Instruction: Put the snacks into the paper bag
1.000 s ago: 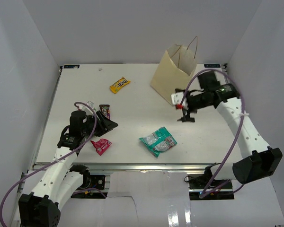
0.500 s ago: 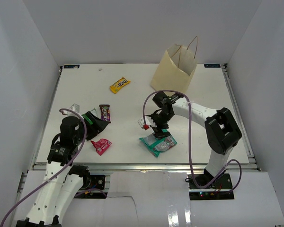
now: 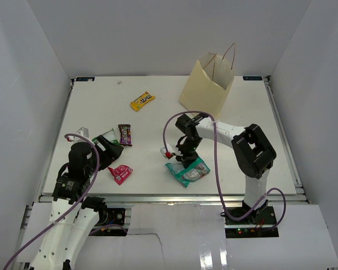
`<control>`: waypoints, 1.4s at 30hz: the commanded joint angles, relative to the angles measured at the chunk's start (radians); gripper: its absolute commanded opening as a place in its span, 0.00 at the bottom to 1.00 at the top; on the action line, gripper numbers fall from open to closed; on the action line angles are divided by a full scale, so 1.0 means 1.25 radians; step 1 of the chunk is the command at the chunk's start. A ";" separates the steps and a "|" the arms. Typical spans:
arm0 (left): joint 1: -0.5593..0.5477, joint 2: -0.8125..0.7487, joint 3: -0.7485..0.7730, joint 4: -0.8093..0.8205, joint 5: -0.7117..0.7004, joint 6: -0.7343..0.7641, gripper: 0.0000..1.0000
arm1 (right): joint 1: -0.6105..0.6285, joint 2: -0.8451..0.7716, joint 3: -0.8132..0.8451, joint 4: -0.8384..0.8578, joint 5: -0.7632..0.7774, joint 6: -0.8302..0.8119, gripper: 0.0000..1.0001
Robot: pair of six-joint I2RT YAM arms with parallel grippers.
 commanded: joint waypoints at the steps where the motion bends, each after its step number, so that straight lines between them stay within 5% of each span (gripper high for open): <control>1: -0.001 0.010 0.019 0.010 -0.017 0.004 0.83 | -0.003 -0.022 -0.003 -0.023 -0.009 0.015 0.10; 7: -0.001 0.004 0.014 0.019 -0.018 0.008 0.83 | -0.087 -0.172 0.053 -0.026 -0.112 0.066 0.08; 14: -0.001 0.007 -0.008 0.056 0.017 0.006 0.83 | -0.336 -0.335 0.175 -0.007 -0.293 0.179 0.08; 18: -0.001 0.033 -0.014 0.093 0.034 0.011 0.83 | -0.452 -0.431 0.172 0.206 -0.305 0.390 0.08; 23: 0.000 0.055 -0.013 0.120 0.050 0.017 0.82 | -0.532 -0.505 0.167 0.633 -0.045 0.710 0.08; 32: 0.000 0.034 -0.018 0.119 0.050 0.016 0.82 | -0.547 -0.368 0.294 0.884 0.452 0.977 0.08; 42: -0.001 0.033 -0.013 0.113 0.050 0.017 0.82 | -0.480 -0.186 0.325 0.960 0.463 1.008 0.08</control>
